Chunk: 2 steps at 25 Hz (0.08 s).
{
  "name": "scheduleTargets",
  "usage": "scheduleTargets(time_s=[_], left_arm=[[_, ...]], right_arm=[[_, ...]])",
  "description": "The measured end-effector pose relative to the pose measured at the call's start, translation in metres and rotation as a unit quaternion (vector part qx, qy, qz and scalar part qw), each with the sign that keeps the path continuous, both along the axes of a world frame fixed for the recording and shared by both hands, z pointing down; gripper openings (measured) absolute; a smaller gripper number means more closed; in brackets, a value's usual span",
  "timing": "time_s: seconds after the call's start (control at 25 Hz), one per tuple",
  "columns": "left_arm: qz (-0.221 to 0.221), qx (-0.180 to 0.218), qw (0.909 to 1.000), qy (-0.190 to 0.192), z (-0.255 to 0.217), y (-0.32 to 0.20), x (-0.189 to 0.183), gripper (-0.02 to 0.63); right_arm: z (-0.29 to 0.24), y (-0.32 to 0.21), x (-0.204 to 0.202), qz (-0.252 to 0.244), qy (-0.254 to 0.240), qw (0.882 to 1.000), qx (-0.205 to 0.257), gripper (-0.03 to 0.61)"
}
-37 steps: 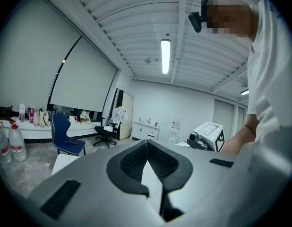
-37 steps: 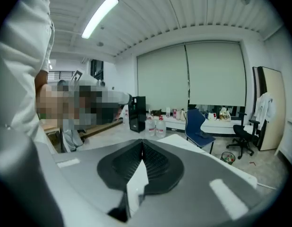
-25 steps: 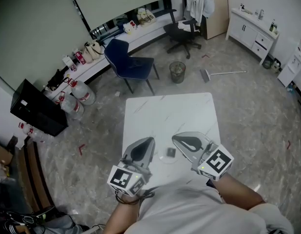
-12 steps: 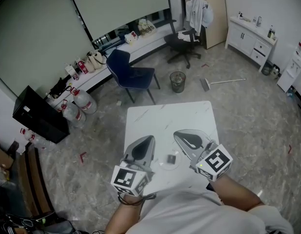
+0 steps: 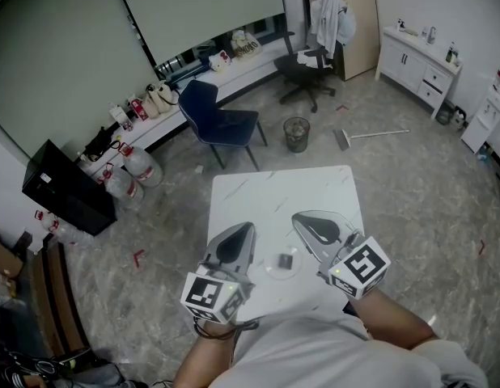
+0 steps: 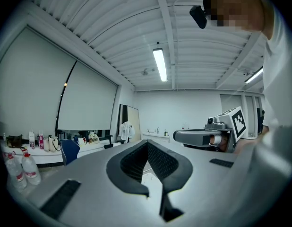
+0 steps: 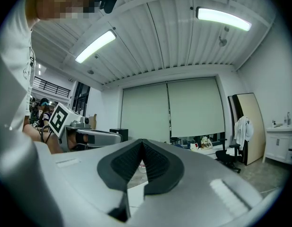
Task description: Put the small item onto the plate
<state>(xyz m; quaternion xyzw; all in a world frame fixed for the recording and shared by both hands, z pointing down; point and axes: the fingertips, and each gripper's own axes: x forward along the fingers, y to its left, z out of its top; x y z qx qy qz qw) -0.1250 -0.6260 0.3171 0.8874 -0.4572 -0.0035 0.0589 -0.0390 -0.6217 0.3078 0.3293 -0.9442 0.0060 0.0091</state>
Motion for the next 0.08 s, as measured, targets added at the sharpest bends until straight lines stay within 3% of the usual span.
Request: scheduleTargets(time_s=[0.08], left_arm=[[-0.001,0.001,1.0000,0.002,-0.0022,0.0005,-0.0010,0.006]], right_arm=[[-0.0034,0.0013,0.0003,0.000,0.000,1.000,0.002,0.002]])
